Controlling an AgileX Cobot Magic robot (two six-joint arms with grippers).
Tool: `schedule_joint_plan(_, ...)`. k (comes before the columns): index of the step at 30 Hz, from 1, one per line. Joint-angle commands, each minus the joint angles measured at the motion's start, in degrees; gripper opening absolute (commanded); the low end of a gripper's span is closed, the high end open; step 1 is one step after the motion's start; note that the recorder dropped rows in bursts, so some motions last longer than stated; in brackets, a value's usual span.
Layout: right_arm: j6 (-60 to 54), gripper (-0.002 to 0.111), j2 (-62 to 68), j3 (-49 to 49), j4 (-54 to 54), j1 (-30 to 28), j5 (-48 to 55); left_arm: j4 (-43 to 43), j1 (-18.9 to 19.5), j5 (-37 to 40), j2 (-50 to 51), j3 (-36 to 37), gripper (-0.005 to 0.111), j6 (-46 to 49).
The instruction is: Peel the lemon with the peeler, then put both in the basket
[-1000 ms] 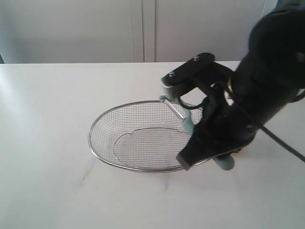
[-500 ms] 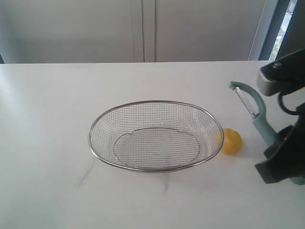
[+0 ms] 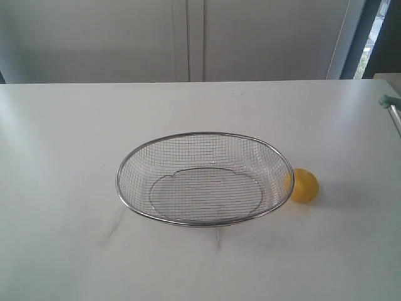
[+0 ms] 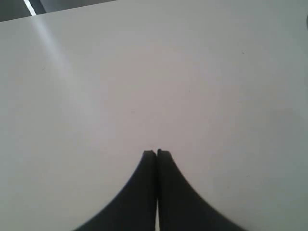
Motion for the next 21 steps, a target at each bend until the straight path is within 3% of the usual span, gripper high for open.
schedule_joint_plan(1,0.48,0.000,-0.58,0.30,-0.87,-0.25,-0.83,0.09,-0.37,0.22,-0.23,0.24,0.000,0.20)
schedule_joint_plan(21,0.36,0.000,-0.58,0.30,-0.87,-0.25,-2.58,0.06,-0.37,-1.06,-0.23,0.24,0.000,0.20)
